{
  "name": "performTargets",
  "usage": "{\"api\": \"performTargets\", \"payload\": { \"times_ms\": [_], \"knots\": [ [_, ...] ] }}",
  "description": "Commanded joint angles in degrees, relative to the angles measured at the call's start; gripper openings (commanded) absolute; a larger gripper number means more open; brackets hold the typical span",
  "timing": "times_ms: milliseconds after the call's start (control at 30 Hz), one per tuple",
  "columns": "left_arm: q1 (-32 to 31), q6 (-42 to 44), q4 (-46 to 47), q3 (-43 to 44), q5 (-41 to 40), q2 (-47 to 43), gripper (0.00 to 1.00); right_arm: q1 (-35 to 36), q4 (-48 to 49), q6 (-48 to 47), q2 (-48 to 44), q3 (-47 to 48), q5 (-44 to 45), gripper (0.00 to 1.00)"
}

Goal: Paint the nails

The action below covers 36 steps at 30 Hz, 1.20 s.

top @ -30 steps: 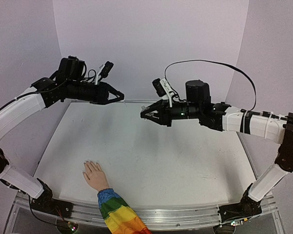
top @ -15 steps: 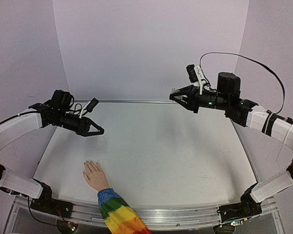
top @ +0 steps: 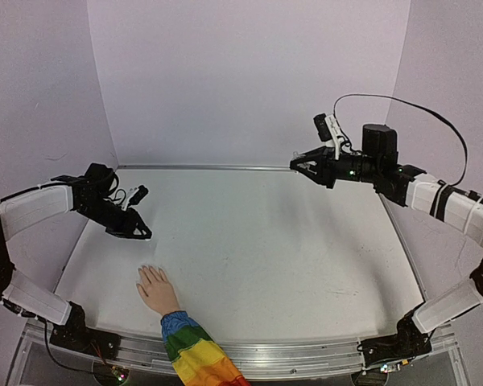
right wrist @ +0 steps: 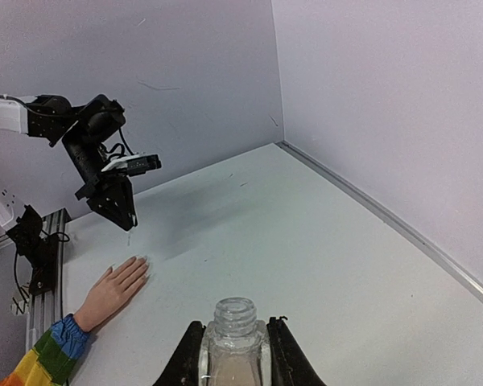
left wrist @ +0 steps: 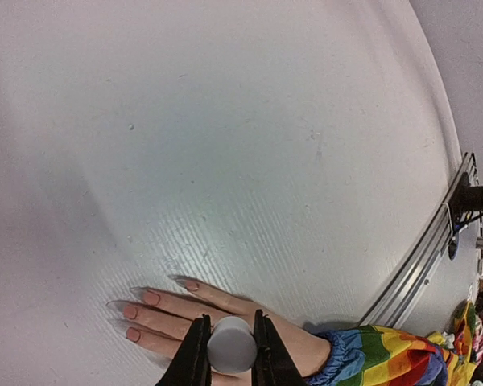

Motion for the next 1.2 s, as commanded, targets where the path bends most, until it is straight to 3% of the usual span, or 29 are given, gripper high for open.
{"api": "performTargets", "payload": {
  "times_ms": [0,500,1167],
  "knots": [
    [2.44,-4.56,-3.06,0.41,-0.20,3.72,0.00,-0.70,1.94,1.06,2.79,3.20,-4.48,0.00],
    [2.46,-13.08,4.89,-5.49,-9.30,2.21,0.00,-1.41,2.12,3.19,4.63,3.71,-5.34,0.00],
    [2.37,-13.77,11.51,-7.15,-5.50,6.43,0.00,-1.38,3.29,4.50,5.48,2.78,-6.11,0.00]
  ]
}}
